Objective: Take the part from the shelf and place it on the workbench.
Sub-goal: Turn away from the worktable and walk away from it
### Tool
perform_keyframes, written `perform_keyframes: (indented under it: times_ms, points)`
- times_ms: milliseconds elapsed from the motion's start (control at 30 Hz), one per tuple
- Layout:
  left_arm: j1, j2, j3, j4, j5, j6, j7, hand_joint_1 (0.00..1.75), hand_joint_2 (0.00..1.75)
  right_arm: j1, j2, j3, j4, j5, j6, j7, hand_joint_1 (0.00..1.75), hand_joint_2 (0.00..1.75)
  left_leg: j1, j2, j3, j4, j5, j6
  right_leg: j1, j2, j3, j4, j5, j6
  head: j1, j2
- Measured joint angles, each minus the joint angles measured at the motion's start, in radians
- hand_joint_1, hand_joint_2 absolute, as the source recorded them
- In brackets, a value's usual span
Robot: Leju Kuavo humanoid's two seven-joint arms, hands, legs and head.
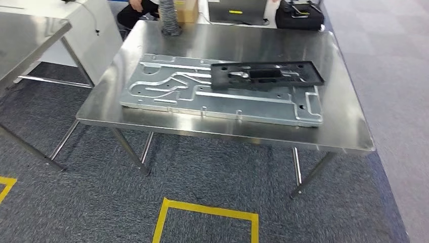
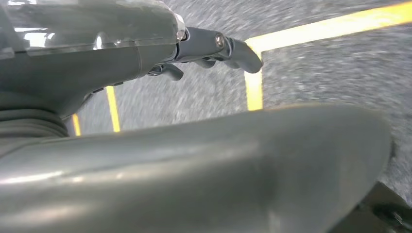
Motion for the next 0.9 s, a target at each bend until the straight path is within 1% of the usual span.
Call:
perform_keyframes:
  times_ms: [33,67,100,133,167,200,233,267,300,333,367,400,433,467,500,533,567,600,633,667,700,733,767,800,833,867,900]
  points:
    - [-0.008,0.002,0.0,0.0,-0.001,0.0,0.0,0.0,0.0,0.011,0.006,0.008,0.009,-0.003,0.0,0.008,0.0,0.0,0.0,0.039,-0.008,0.029,-0.045,-0.005,-0.002,0.014,-0.018,-0.002,0.015,-0.008,0.0,0.0]
    - [-0.016,0.003,0.0,0.0,-0.001,0.001,-0.001,0.0,0.0,0.026,0.012,0.016,0.018,-0.006,-0.001,0.017,0.0,0.0,0.001,0.075,-0.017,0.075,-0.108,-0.008,-0.004,0.023,-0.036,-0.003,0.031,-0.013,0.0,0.0]
    - [-0.024,0.005,0.0,0.0,-0.002,0.001,-0.002,0.0,0.0,0.04,0.018,0.023,0.027,-0.006,-0.002,0.024,0.0,0.0,0.001,0.102,-0.025,0.135,-0.181,-0.011,-0.003,0.03,-0.053,-0.003,0.047,-0.015,-0.001,0.0]
    - [-0.031,0.006,0.0,0.0,-0.003,0.001,-0.002,0.0,0.0,0.052,0.023,0.026,0.04,-0.008,-0.005,0.03,0.0,0.0,0.002,0.113,-0.028,0.2,-0.237,-0.014,-0.003,0.032,-0.071,-0.003,0.063,-0.015,-0.001,0.0]
    - [-0.037,0.008,0.0,0.0,-0.004,0.001,-0.002,0.0,0.0,0.059,0.026,0.027,0.058,-0.012,-0.01,0.034,0.0,0.0,0.003,0.118,-0.025,0.259,-0.263,-0.016,-0.003,0.034,-0.091,-0.002,0.079,-0.013,-0.001,0.0]
    - [-0.042,0.009,0.0,0.0,-0.005,0.001,-0.002,0.0,0.0,0.064,0.029,0.027,0.081,-0.02,-0.018,0.035,0.0,0.0,0.003,0.12,-0.013,0.299,-0.257,-0.016,-0.003,0.035,-0.112,0.0,0.095,-0.011,-0.001,0.0]
    - [-0.046,0.01,0.0,0.0,-0.006,0.001,-0.002,0.0,0.0,0.066,0.031,0.028,0.106,-0.03,-0.028,0.035,0.0,0.0,0.003,0.12,0.01,0.313,-0.229,-0.015,-0.003,0.036,-0.134,0.001,0.111,-0.008,-0.001,0.0]
    - [-0.049,0.01,0.0,0.0,-0.007,0.001,-0.002,0.0,0.0,0.067,0.032,0.028,0.132,-0.043,-0.039,0.036,0.0,0.0,0.002,0.119,0.051,0.294,-0.194,-0.012,-0.003,0.037,-0.155,0.003,0.127,-0.004,-0.001,0.0]
    - [-0.054,0.011,-0.001,0.0,-0.009,0.002,-0.002,0.0,0.0,0.067,0.032,0.028,0.158,-0.057,-0.048,0.038,0.0,0.0,0.001,0.116,0.115,0.233,-0.181,-0.006,-0.003,0.039,-0.172,0.006,0.142,0.001,-0.001,0.0]
    - [-0.057,0.012,-0.001,-0.001,-0.01,0.002,-0.003,0.0,0.0,0.067,0.032,0.028,0.184,-0.072,-0.056,0.041,0.0,0.0,-0.001,0.111,0.197,0.136,-0.187,0.001,-0.001,0.04,-0.186,0.008,0.156,0.006,-0.001,0.0]
    - [-0.061,0.013,-0.002,-0.001,-0.012,0.003,-0.003,0.0,0.0,0.067,0.033,0.028,0.208,-0.087,-0.063,0.043,0.0,0.0,-0.003,0.107,0.27,0.038,-0.212,0.008,0.001,0.041,-0.196,0.009,0.172,0.012,-0.001,0.0]
    - [-0.064,0.014,-0.002,-0.002,-0.015,0.003,-0.004,0.0,0.0,0.067,0.034,0.028,0.232,-0.101,-0.067,0.046,0.0,0.0,-0.006,0.104,0.32,-0.038,-0.235,0.014,0.003,0.042,-0.201,0.005,0.189,0.017,-0.001,0.0]
    - [-0.065,0.014,-0.003,-0.002,-0.018,0.003,-0.005,0.0,0.0,0.067,0.036,0.028,0.255,-0.111,-0.071,0.048,0.0,0.0,-0.009,0.105,0.34,-0.08,-0.243,0.019,0.004,0.044,-0.205,-0.002,0.209,0.023,-0.001,0.0]
    - [-0.065,0.014,-0.003,-0.001,-0.02,0.003,-0.005,0.0,0.0,0.068,0.038,0.028,0.276,-0.12,-0.076,0.051,0.0,0.0,-0.009,0.11,0.33,-0.086,-0.239,0.026,0.003,0.046,-0.208,-0.014,0.228,0.028,-0.002,0.0]
    - [-0.063,0.014,-0.004,-0.001,-0.022,0.002,-0.005,0.0,0.0,0.07,0.044,0.028,0.3,-0.127,-0.082,0.056,0.0,0.0,-0.008,0.117,0.315,-0.082,-0.222,0.033,0.001,0.041,-0.213,-0.02,0.228,0.033,-0.002,0.0]
    - [-0.06,0.014,-0.005,-0.001,-0.024,0.002,-0.005,0.0,0.0,0.071,0.05,0.028,0.324,-0.132,-0.089,0.062,0.0,0.0,-0.007,0.126,0.3,-0.083,-0.207,0.043,-0.001,0.032,-0.221,-0.007,0.2,0.037,-0.002,0.0]
    - [-0.057,0.014,-0.006,-0.001,-0.026,0.001,-0.005,0.0,0.0,0.072,0.059,0.029,0.349,-0.136,-0.096,0.07,0.0,0.0,-0.005,0.136,0.283,-0.083,-0.19,0.051,-0.003,0.02,-0.232,0.03,0.145,0.039,-0.002,0.0]
    - [-0.054,0.015,-0.007,-0.001,-0.031,0.001,-0.006,0.0,0.0,0.071,0.07,0.03,0.374,-0.14,-0.101,0.08,0.0,0.0,-0.007,0.145,0.266,-0.082,-0.175,0.056,-0.005,0.008,-0.245,0.091,0.077,0.042,-0.002,0.0]
    - [-0.053,0.015,-0.008,-0.001,-0.035,0.001,-0.006,0.0,0.0,0.07,0.079,0.031,0.397,-0.141,-0.104,0.092,0.0,0.0,-0.008,0.153,0.246,-0.079,-0.161,0.059,-0.006,0.002,-0.255,0.169,0.018,0.046,-0.002,0.0]
    - [-0.053,0.016,-0.01,-0.001,-0.039,0.001,-0.006,0.0,0.0,0.068,0.091,0.032,0.421,-0.142,-0.106,0.104,0.0,0.0,-0.009,0.16,0.225,-0.073,-0.148,0.059,-0.006,0.0,-0.261,0.245,-0.013,0.049,-0.002,0.0]
    - [-0.053,0.016,-0.012,-0.001,-0.043,0.001,-0.006,0.0,0.0,0.068,0.103,0.033,0.444,-0.143,-0.106,0.114,0.0,0.0,-0.01,0.166,0.2,-0.064,-0.135,0.057,-0.007,-0.001,-0.259,0.304,-0.01,0.052,-0.002,0.0]
    - [-0.054,0.016,-0.014,-0.001,-0.046,0.001,-0.006,0.0,0.0,0.068,0.115,0.034,0.466,-0.142,-0.107,0.12,0.0,0.0,-0.011,0.17,0.173,-0.052,-0.125,0.055,-0.007,-0.001,-0.244,0.338,0.014,0.054,-0.001,0.0]
    - [-0.056,0.017,-0.016,-0.001,-0.049,0.002,-0.005,0.0,0.0,0.068,0.127,0.035,0.486,-0.141,-0.107,0.126,0.0,0.0,-0.011,0.174,0.146,-0.037,-0.116,0.052,-0.007,-0.002,-0.211,0.335,0.045,0.053,-0.002,0.0]
    - [-0.058,0.017,-0.017,-0.001,-0.051,0.003,-0.004,0.0,0.0,0.067,0.139,0.039,0.504,-0.138,-0.104,0.132,0.0,0.0,-0.011,0.177,0.122,-0.021,-0.108,0.049,-0.007,-0.004,-0.155,0.293,0.056,0.051,-0.002,0.0]
    - [-0.061,0.017,-0.019,-0.001,-0.053,0.005,-0.002,0.0,0.0,0.065,0.148,0.044,0.519,-0.135,-0.101,0.137,0.0,0.0,-0.012,0.179,0.102,-0.005,-0.103,0.045,-0.005,-0.007,-0.081,0.217,0.041,0.046,-0.001,0.0]
    - [-0.063,0.018,-0.021,-0.001,-0.054,0.007,-0.001,0.0,0.0,0.062,0.156,0.049,0.532,-0.132,-0.097,0.141,0.0,0.0,-0.014,0.182,0.087,0.009,-0.097,0.041,-0.002,-0.01,-0.01,0.13,0.005,0.039,-0.001,0.0]
    - [-0.066,0.018,-0.023,-0.001,-0.055,0.009,0.0,0.0,0.0,0.059,0.162,0.053,0.542,-0.129,-0.093,0.143,0.0,0.0,-0.014,0.184,0.076,0.019,-0.089,0.036,0.001,-0.012,0.042,0.06,-0.031,0.032,-0.002,0.0]
